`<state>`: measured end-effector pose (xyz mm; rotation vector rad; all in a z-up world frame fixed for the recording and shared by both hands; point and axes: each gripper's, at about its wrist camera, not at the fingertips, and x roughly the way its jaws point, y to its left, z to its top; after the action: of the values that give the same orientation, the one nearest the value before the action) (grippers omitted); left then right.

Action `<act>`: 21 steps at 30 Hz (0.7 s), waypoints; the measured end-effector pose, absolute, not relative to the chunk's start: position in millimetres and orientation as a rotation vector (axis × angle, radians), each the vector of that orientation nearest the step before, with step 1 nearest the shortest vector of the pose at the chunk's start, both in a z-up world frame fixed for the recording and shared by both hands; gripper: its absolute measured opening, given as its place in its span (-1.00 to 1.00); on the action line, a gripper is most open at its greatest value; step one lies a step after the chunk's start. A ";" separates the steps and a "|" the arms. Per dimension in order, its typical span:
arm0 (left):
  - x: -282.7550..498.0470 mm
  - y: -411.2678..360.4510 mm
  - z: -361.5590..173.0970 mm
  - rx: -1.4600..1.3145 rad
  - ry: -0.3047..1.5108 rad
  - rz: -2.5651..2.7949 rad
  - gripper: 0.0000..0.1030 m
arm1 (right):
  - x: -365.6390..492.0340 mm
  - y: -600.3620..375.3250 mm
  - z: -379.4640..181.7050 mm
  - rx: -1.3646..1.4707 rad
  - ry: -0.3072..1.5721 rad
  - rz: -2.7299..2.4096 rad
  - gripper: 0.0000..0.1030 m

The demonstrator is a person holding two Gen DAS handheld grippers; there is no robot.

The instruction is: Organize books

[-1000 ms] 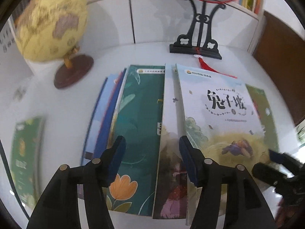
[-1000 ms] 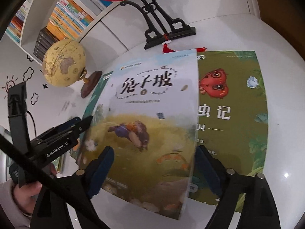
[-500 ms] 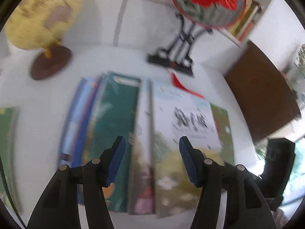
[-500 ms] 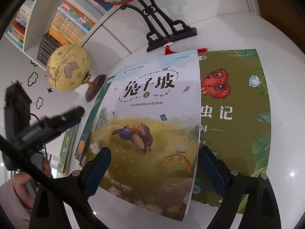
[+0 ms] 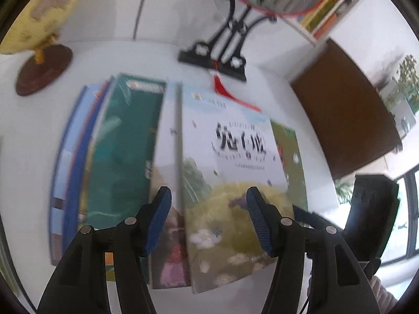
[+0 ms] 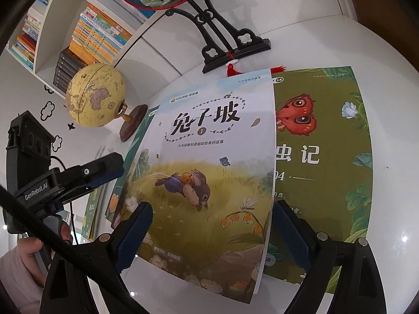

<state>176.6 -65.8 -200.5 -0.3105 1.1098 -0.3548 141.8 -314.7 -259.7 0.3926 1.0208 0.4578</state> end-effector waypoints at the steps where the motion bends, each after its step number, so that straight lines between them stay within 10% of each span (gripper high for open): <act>1: 175.7 -68.0 -202.0 -0.298 1.104 -0.353 0.12 | 141.8 -314.5 -259.7 0.392 1.020 0.459 0.82; 14: 176.6 -69.4 -189.7 -0.407 1.067 -0.436 0.23 | 143.8 -314.5 -260.4 0.439 1.018 0.488 1.00; 19: 176.6 -73.7 -177.3 -0.413 1.026 -0.487 0.21 | 139.9 -321.2 -258.1 0.391 1.033 0.395 0.13; 21: 179.3 -75.5 -184.2 -0.495 1.065 -0.576 -0.24 | 138.4 -336.7 -262.3 0.471 1.037 0.371 -0.09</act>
<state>179.3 -75.5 -184.2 -0.4947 1.0649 -0.5759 138.4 -336.7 -262.3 0.4707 1.0365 0.3711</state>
